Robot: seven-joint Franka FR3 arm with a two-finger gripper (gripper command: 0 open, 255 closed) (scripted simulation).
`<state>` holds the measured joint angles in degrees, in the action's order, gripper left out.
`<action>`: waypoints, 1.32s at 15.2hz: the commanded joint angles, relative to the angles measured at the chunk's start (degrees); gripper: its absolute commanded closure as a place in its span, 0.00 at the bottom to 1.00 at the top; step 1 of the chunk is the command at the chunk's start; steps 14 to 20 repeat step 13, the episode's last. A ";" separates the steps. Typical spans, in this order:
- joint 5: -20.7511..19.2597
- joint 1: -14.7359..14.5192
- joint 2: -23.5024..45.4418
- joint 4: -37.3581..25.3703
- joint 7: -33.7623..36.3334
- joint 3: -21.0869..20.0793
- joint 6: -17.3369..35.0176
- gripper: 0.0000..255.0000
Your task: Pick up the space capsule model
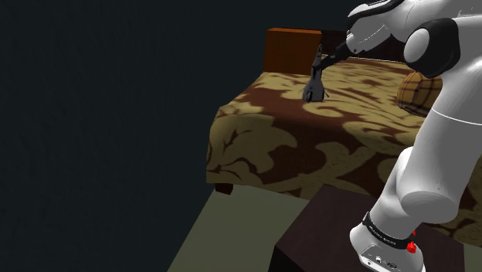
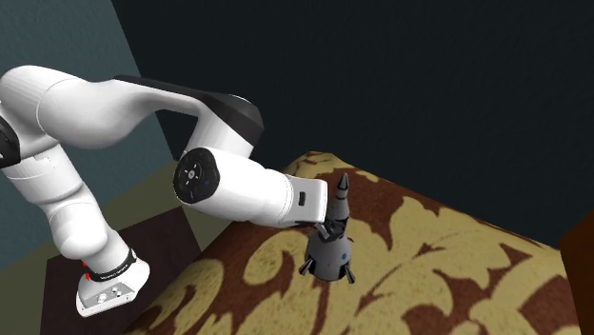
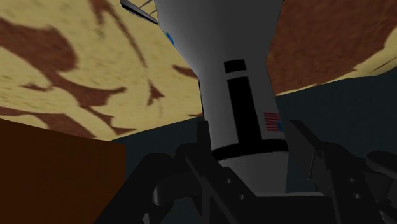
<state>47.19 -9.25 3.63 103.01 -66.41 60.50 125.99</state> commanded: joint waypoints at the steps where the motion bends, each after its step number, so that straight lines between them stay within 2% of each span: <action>1: -0.79 0.04 -0.22 -1.21 1.01 0.16 -0.95 1.00; 11: -3.33 0.56 0.05 -8.35 5.88 0.79 -6.71 1.00; 20: -3.35 0.58 0.07 -8.47 5.94 0.79 -6.80 1.00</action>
